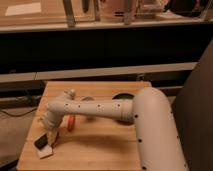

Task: Place the eraser on the white sponge

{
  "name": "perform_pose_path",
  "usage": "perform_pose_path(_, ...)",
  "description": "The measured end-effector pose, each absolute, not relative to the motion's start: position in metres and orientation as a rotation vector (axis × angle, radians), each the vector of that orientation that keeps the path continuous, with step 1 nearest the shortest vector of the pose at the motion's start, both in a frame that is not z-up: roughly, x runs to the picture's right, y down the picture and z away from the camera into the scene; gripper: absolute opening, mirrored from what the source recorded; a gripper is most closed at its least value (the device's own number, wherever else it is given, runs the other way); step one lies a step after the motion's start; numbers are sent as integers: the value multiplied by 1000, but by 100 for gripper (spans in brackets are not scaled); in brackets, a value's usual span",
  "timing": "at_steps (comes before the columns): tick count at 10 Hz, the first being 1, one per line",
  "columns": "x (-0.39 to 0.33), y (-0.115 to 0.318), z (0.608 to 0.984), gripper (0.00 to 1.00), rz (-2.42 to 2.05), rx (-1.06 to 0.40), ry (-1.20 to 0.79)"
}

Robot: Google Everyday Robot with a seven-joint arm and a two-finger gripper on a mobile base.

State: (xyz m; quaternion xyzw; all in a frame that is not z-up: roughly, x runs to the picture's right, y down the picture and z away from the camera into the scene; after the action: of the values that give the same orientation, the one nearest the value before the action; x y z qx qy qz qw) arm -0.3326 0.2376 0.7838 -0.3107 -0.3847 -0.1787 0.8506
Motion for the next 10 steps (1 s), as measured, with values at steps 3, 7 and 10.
perform_pose_path(3, -330, 240, 774, 80, -356, -678, -799)
perform_pose_path(7, -329, 241, 760, 80, -358, -682, -795)
perform_pose_path(10, -325, 236, 746, 80, -366, -660, -797)
